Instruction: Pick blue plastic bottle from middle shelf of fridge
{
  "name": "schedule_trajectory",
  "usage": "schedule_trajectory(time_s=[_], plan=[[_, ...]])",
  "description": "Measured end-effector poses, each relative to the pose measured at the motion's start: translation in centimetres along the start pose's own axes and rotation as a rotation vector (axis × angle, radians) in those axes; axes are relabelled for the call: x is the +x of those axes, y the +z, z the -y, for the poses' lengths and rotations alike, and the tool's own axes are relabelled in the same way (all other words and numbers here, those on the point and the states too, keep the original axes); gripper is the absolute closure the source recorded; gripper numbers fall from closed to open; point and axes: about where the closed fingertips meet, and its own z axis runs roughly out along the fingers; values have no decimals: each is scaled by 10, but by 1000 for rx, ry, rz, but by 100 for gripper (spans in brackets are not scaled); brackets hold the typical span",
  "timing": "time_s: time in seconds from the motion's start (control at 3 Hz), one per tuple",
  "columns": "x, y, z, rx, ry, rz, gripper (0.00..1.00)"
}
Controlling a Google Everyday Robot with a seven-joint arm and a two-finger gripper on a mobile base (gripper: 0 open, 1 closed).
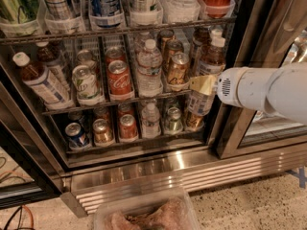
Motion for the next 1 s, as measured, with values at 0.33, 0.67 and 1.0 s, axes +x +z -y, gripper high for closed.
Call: schedule_trajectory(time_s=[0.33,0.67,1.0], plan=[[33,-8,-36,-121,73,-85,100],[68,-19,-67,-238,172,-171,100],[98,-33,-80,-276,237,-249,100]])
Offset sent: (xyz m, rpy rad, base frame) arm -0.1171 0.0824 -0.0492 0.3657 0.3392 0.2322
